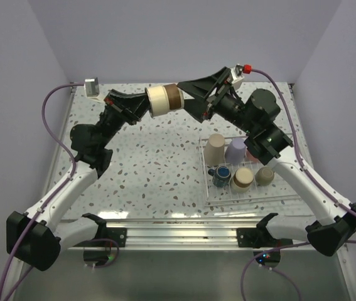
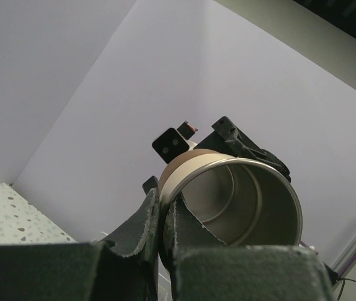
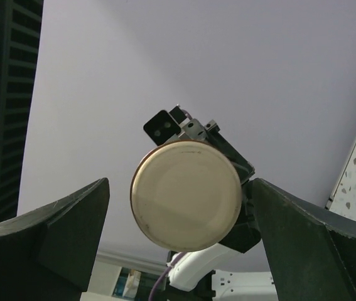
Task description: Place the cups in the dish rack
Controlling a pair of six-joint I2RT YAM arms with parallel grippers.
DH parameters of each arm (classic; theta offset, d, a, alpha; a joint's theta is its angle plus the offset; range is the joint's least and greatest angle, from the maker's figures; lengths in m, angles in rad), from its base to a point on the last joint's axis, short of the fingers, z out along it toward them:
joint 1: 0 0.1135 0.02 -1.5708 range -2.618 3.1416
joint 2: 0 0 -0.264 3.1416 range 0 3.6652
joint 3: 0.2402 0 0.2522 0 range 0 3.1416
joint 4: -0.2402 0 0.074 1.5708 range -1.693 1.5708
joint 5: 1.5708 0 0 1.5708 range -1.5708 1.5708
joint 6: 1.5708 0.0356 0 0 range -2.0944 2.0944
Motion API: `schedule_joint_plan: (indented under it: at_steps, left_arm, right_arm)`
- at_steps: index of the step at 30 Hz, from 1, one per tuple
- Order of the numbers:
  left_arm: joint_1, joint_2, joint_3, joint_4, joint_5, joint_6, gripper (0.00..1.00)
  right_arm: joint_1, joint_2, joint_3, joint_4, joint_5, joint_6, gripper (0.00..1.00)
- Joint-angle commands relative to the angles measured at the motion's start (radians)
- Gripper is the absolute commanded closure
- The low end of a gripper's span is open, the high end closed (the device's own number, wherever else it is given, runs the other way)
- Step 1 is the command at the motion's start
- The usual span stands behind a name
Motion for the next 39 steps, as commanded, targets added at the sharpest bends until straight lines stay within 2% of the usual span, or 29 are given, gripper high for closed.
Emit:
schedule_joint_plan:
  at_steps: [1,7,9,12,13,15,16,19,20,22,23,25,26,28,30,32,33,39]
  left_arm:
    - [-0.007,0.010,-0.005,0.054,-0.031,0.015,1.00]
    - [-0.009,0.024,-0.009,0.055,-0.037,0.015,1.00]
    - [-0.009,0.027,-0.012,0.057,-0.040,0.015,1.00]
    - [-0.009,0.032,-0.009,0.046,-0.037,0.016,1.00]
    - [-0.009,0.032,-0.008,0.043,-0.036,0.016,1.00]
    - [-0.009,0.030,-0.005,0.017,-0.034,0.018,1.00]
    - [-0.009,0.029,0.003,0.005,-0.031,0.022,1.00]
    - [-0.007,0.029,0.021,-0.070,-0.026,0.038,0.99]
    - [-0.007,0.029,0.021,-0.099,-0.026,0.042,0.96]
    - [-0.006,0.027,0.021,-0.129,-0.026,0.050,0.84]
    - [-0.004,0.024,0.021,-0.162,-0.026,0.053,0.70]
    - [0.002,0.012,0.026,-0.199,-0.025,0.072,0.55]
    - [0.005,0.007,0.027,-0.239,-0.020,0.082,0.37]
    - [0.017,-0.013,0.037,-0.290,-0.016,0.124,0.26]
    - [0.026,-0.043,0.041,-0.374,-0.023,0.168,0.15]
    - [0.045,-0.066,0.043,-0.461,-0.046,0.199,0.04]
    - [0.051,-0.088,0.049,-0.497,-0.071,0.229,0.01]
    - [0.074,-0.122,0.119,-0.773,-0.164,0.413,0.00]
  right_arm:
    - [0.025,0.006,0.061,0.054,0.000,-0.023,0.01]
    - [0.052,0.037,0.090,0.071,-0.009,-0.021,0.02]
    - [0.058,0.042,0.089,0.080,-0.011,-0.023,0.05]
    - [0.061,0.048,0.084,0.090,-0.017,-0.024,0.22]
    - [0.064,0.051,0.082,0.088,-0.015,-0.024,0.42]
    - [0.066,0.046,0.075,0.087,-0.009,-0.027,0.58]
    - [0.064,0.046,0.075,0.079,-0.006,-0.031,0.73]
    - [0.066,0.042,0.081,0.061,0.003,-0.049,0.89]
    - [0.066,0.039,0.084,0.050,0.009,-0.067,0.98]
    - [0.066,0.029,0.085,0.025,0.020,-0.092,1.00]
    - [0.064,0.025,0.085,-0.004,0.023,-0.101,1.00]
    - [0.063,0.019,0.085,-0.024,0.031,-0.118,1.00]
    - [0.058,0.016,0.092,-0.037,0.034,-0.139,1.00]
    - [0.052,0.012,0.127,-0.096,0.043,-0.178,1.00]
    - [0.040,0.006,0.167,-0.236,0.061,-0.270,1.00]
    - [0.026,-0.003,0.222,-0.321,0.104,-0.372,1.00]
    - [0.018,-0.014,0.242,-0.416,0.121,-0.409,1.00]
    - [-0.096,-0.095,0.323,-0.801,0.258,-0.685,1.00]
